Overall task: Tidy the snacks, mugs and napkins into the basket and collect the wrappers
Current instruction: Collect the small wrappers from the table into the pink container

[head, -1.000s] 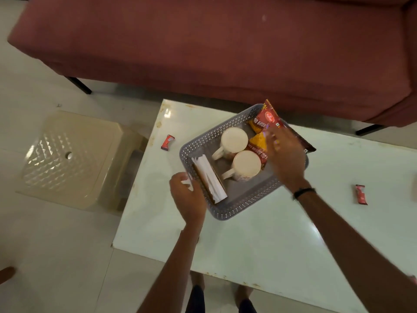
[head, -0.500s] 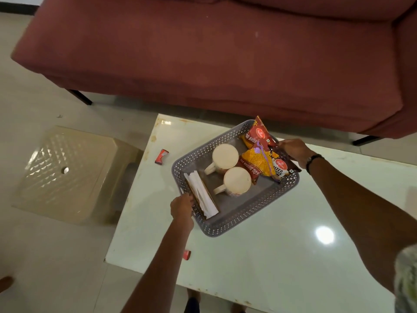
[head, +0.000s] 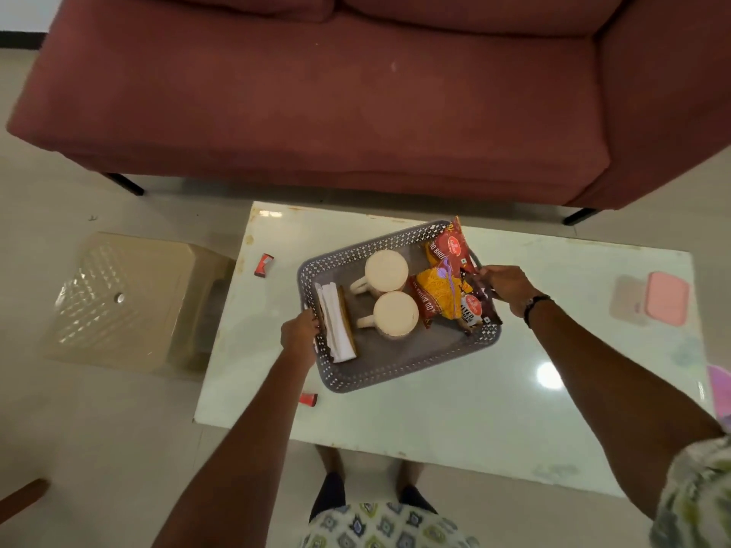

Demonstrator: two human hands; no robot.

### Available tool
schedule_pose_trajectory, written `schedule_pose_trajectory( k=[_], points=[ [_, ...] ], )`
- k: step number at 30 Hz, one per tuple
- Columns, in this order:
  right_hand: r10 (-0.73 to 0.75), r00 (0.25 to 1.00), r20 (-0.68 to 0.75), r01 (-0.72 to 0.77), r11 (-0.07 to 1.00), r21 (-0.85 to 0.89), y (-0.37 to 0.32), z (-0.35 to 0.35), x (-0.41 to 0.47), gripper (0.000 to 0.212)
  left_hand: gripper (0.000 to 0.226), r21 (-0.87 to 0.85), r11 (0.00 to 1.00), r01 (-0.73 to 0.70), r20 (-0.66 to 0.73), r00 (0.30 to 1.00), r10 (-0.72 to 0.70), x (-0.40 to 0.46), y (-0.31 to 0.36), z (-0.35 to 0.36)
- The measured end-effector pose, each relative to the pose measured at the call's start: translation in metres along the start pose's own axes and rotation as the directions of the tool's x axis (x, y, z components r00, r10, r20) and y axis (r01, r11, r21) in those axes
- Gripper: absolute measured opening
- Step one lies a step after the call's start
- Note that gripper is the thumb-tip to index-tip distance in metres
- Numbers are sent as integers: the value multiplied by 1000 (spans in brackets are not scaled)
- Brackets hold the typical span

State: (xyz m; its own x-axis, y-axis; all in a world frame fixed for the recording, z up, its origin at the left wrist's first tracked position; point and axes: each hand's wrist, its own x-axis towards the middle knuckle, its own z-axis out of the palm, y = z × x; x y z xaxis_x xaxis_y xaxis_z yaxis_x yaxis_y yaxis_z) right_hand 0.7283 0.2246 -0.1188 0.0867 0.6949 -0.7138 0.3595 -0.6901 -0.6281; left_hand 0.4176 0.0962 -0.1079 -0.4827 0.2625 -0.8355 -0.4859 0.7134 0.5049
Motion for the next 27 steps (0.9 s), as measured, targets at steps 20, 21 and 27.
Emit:
schedule_pose_trajectory(
  k=[20,21,27],
  points=[
    [200,965,-167,-162,963,214,175,-63,-59,21,21,409,910,-71,131,991,18,-22,-69,44],
    [195,967,-167,-158,965,211,177,-61,-54,22,16,420,904,-76,124,992,26,-15,-68,46],
    [163,970,-182,-129,973,189,173,-53,-27,21,19,421,890,-178,178,978,112,12,-57,62]
  ],
)
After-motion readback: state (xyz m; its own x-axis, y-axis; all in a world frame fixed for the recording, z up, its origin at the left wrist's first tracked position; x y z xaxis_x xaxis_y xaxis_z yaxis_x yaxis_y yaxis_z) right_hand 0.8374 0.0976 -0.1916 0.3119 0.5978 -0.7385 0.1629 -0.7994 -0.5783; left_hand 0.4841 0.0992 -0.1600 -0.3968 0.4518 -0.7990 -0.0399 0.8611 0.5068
